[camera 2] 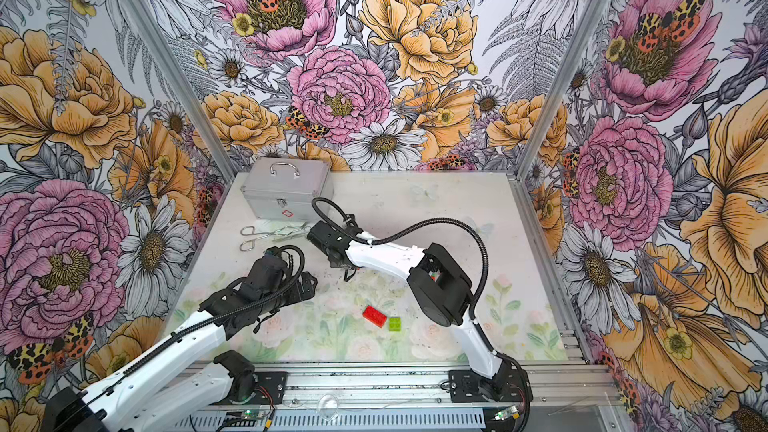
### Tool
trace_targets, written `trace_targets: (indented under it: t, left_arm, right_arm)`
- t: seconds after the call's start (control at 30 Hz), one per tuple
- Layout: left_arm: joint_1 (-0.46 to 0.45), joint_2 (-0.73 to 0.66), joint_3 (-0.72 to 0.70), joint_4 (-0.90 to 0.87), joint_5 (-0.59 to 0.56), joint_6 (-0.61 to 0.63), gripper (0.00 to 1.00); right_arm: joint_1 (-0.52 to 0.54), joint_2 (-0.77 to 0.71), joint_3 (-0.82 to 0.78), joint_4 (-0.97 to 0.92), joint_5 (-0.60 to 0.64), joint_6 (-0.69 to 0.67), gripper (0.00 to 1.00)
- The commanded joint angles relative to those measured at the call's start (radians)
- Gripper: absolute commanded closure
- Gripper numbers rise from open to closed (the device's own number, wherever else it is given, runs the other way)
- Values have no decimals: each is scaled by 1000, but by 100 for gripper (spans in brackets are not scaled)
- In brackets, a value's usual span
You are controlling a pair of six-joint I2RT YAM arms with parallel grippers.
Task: Assemble the letter r with lego
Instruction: Assemble the lego brick with the lego brick, then pick up the lego brick from the center of the board.
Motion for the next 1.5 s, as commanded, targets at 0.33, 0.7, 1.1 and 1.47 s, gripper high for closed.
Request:
trace_targets:
  t: [0.33,0.7,1.1,1.47]
  left_arm:
    - [11,16,53,19,-12,16,1]
    - [10,-4,61,5,-21,14,1]
    - [14,-40,73,-25,-29,25,1]
    - [-104,-63,48,-23,-37,-2,1]
  right_arm:
    - [-85,59,29,-74,-52,-122,70]
    - [-86,33,38,-73,-53,-129,48]
    - [-74,-100,24,-74,-35,-133,27]
    - [8,-516,-444,-76,-19,67,33]
